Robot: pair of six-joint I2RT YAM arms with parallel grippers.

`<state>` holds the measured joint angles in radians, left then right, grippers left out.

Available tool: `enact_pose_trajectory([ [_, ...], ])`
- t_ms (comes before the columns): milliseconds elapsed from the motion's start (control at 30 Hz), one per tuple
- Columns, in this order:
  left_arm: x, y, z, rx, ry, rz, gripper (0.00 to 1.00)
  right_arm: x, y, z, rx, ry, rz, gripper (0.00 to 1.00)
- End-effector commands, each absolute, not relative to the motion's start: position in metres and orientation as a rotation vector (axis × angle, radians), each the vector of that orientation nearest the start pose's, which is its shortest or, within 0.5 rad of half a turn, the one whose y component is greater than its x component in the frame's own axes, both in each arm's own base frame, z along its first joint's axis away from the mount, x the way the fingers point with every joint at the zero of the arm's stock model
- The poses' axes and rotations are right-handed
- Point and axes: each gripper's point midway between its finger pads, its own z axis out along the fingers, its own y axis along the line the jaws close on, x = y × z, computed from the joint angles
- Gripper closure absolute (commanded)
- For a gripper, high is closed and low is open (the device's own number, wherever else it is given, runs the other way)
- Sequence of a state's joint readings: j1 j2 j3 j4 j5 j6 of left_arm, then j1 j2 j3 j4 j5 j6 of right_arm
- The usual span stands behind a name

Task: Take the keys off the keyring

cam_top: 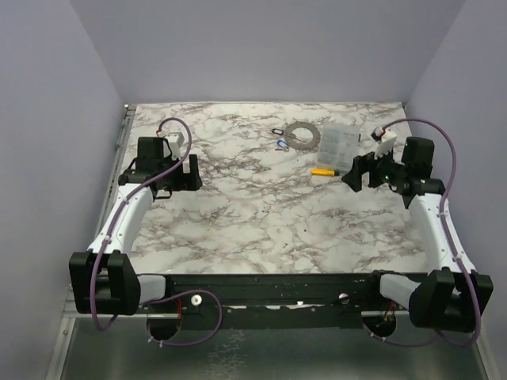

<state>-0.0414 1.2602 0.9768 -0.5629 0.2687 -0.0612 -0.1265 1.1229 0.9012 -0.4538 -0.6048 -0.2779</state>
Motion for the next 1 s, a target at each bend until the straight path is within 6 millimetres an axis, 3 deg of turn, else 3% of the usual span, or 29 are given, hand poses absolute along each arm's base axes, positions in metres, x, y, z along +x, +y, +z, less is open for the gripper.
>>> enact_pose_trajectory([
  [0, 0.338, -0.062, 0.171, 0.071, 2.315, -0.366, 0.01, 0.351, 0.058, 0.22, -0.501, 2.03, 0.46, 0.0],
  [67, 0.341, -0.063, 0.173, 0.112, 2.307, -0.365, 0.01, 0.373, 0.062, 0.224, -0.491, 2.05, 0.445, 0.0],
  [267, 0.36, -0.049, 0.191, -0.062, 2.259, -0.294, 0.01, 0.439, 0.095, 0.223, -0.48, 2.069, 0.376, 0.0],
  [367, 0.365, -0.045, 0.192, -0.12, 2.237, -0.278, 0.02, 0.465, 0.114, 0.205, -0.482, 2.115, 0.366, 0.0],
  [600, 0.368, -0.043, 0.187, -0.048, 2.231, -0.248, 0.01, 0.514, 0.14, 0.156, -0.464, 2.178, 0.353, 0.01],
  [867, 0.37, -0.052, 0.189, -0.041, 2.219, -0.307, 0.01, 0.556, 0.171, 0.122, -0.467, 2.176, 0.386, 0.28],
  [967, 0.371, -0.051, 0.184, -0.044, 2.227, -0.305, 0.01, 0.566, 0.184, 0.11, -0.462, 2.184, 0.405, 0.33],
])
